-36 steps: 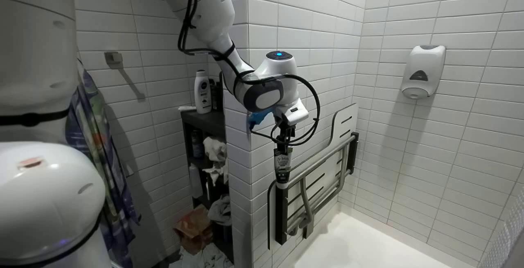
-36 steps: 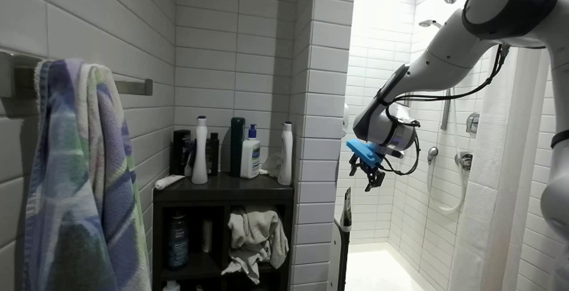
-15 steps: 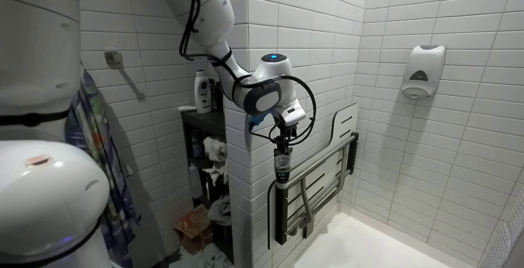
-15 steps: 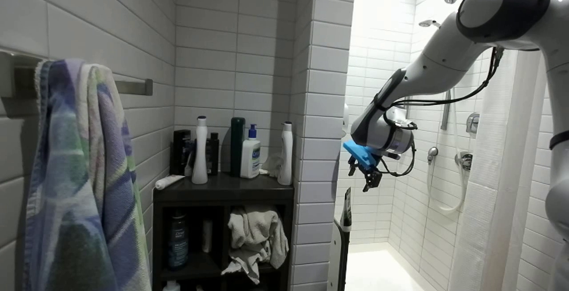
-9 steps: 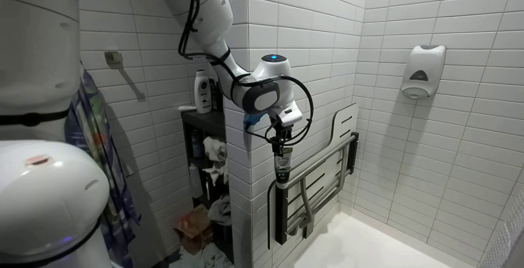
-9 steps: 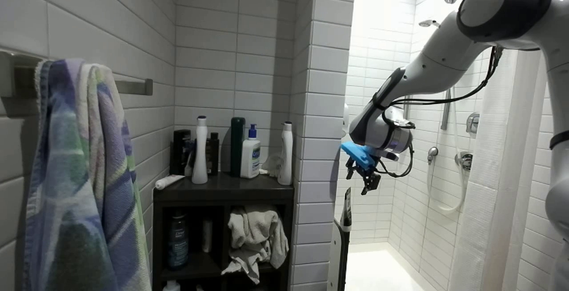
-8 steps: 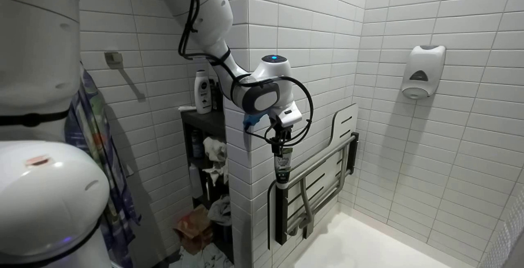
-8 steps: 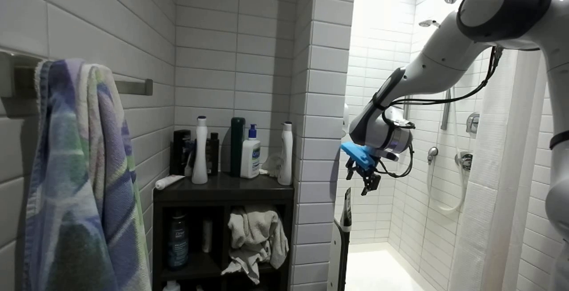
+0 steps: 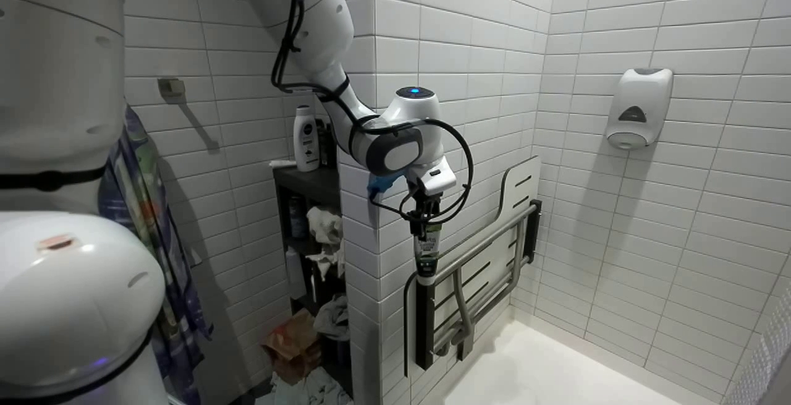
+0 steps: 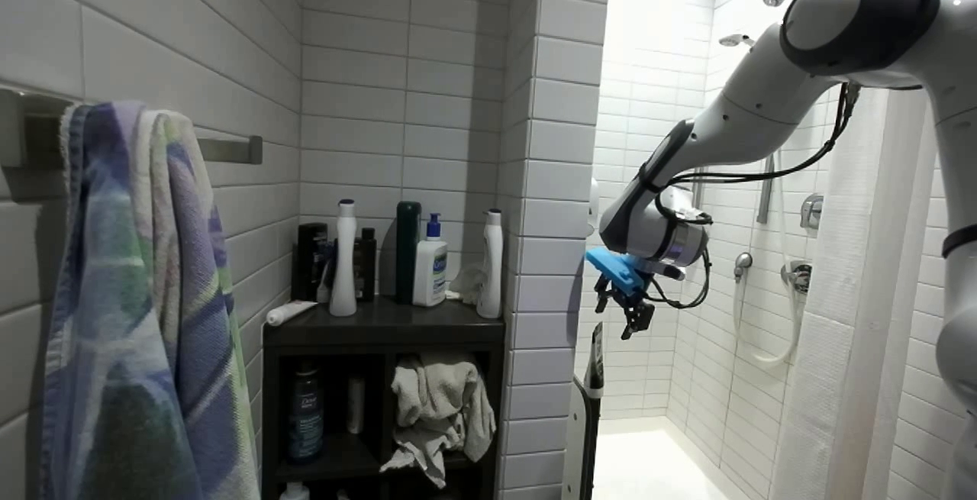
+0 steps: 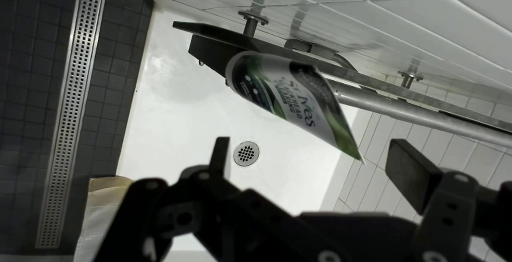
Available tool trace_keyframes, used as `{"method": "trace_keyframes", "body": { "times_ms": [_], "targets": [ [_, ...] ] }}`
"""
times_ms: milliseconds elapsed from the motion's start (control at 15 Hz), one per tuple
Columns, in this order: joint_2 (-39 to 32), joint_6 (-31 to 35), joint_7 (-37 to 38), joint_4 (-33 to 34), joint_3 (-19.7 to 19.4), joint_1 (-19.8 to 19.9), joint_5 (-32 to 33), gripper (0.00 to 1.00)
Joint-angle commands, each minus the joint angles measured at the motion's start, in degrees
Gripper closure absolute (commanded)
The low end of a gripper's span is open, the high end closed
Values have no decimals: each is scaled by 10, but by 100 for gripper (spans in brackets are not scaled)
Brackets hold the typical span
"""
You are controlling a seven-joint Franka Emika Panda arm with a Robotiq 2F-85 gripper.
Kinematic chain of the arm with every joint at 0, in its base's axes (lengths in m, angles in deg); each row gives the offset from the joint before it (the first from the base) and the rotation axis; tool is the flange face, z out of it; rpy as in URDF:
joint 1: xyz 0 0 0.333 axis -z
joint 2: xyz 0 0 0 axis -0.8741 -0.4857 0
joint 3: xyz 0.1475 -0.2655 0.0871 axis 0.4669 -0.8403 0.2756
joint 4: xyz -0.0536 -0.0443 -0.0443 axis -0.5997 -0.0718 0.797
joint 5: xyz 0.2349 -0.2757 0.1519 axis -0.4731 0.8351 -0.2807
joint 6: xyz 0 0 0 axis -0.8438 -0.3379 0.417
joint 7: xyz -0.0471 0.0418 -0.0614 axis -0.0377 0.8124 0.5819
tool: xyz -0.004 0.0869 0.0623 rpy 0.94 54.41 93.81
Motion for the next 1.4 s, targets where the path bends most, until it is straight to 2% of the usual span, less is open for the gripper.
{"method": "trace_keyframes", "body": {
  "times_ms": [0,533,1333],
  "targets": [
    [-14,10,0,12,3,-1,-10,0],
    [-35,55,-19,30,25,5,-43,0],
    [-69,50,-12,49,21,2,-36,0]
  ]
}}
